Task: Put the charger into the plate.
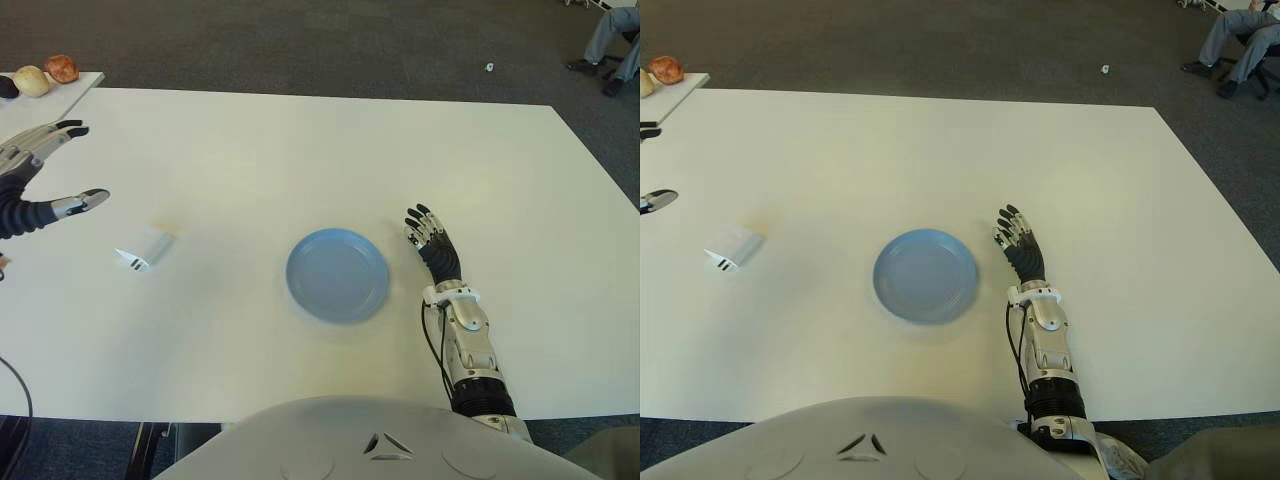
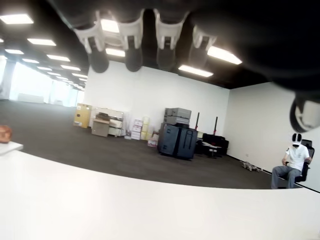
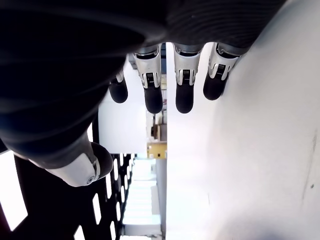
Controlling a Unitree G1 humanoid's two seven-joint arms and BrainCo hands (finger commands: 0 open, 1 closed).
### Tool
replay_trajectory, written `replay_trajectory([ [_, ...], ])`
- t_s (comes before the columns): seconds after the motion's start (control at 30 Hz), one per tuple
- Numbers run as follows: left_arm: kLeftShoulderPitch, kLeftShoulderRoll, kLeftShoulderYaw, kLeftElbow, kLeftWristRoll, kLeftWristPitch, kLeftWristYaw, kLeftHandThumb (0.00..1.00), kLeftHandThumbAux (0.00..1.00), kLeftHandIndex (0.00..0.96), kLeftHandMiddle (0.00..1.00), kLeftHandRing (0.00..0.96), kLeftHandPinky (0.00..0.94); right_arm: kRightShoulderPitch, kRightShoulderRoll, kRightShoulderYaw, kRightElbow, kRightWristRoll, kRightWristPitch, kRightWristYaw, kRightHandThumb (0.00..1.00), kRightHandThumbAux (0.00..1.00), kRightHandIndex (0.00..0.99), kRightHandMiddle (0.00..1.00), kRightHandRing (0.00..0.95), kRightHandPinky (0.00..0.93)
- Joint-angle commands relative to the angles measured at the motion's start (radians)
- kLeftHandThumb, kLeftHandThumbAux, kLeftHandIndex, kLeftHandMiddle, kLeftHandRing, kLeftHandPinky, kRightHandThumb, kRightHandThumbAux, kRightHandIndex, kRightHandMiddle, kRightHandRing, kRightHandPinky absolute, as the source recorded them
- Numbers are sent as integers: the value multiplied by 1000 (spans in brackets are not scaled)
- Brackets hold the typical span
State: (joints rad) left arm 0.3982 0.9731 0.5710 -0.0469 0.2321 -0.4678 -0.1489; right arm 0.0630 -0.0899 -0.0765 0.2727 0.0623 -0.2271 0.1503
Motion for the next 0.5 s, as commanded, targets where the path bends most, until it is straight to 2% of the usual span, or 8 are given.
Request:
replay_trajectory([
  [0.03,23,-21,31,-21,23,20,-46,362,311,0,0,0,0,-1,4,6,25,-7,15,-9,0,620,14,135,106,37],
  [0.23,49,-31,43,-28,55,16,-77,313,294,0,0,0,14,-4,3,8,27,-6,13,-15,0,616,14,136,107,29],
  [0.4,86,-96,-45,-9,124,-38,-47,275,272,0,0,0,20,-6,1,9,24,-5,15,-18,0,616,15,138,108,32],
  [0.5,90,-121,-72,-16,142,-51,-44,272,265,0,0,0,23,-7,0,9,22,-4,15,-18,0,616,15,139,108,30],
])
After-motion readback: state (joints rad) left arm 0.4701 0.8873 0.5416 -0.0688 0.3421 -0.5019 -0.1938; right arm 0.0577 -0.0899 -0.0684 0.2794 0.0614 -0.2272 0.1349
